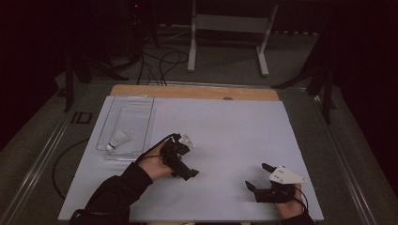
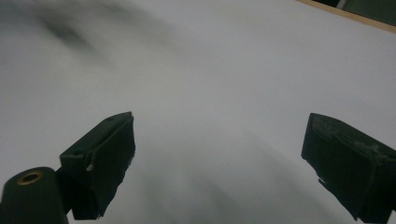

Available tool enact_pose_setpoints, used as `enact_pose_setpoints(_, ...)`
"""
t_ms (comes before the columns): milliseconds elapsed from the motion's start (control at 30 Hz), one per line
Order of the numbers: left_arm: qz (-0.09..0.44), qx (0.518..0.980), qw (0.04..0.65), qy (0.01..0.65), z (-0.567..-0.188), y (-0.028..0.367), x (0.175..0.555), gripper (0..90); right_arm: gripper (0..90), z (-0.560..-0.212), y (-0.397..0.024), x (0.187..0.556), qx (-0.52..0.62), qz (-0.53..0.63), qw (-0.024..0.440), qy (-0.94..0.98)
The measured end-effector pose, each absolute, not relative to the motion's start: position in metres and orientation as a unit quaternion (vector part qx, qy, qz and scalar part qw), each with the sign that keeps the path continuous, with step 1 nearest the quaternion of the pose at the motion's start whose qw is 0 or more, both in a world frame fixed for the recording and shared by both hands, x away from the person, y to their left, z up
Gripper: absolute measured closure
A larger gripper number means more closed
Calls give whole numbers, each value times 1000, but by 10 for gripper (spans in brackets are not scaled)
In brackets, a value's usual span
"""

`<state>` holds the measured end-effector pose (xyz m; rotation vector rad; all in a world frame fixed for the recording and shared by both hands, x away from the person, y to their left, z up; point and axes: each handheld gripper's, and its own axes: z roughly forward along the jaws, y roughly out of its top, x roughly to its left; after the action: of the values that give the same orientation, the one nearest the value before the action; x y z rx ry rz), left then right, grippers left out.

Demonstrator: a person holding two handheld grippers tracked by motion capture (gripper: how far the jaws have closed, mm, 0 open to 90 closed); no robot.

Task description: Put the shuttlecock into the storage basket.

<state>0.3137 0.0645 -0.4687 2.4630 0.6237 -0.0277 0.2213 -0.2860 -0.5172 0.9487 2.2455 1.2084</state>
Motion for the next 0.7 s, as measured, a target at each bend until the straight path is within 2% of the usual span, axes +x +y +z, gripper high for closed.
enact_pose_setpoints(433,-23,920,318,227,-493,83,296,0,96,-517,-286,221,341,434,209,808)
enact_pose_setpoints(700,-6,925,307,224,-501,100,284,0,96,-517,-285,221,340,433,208,808)
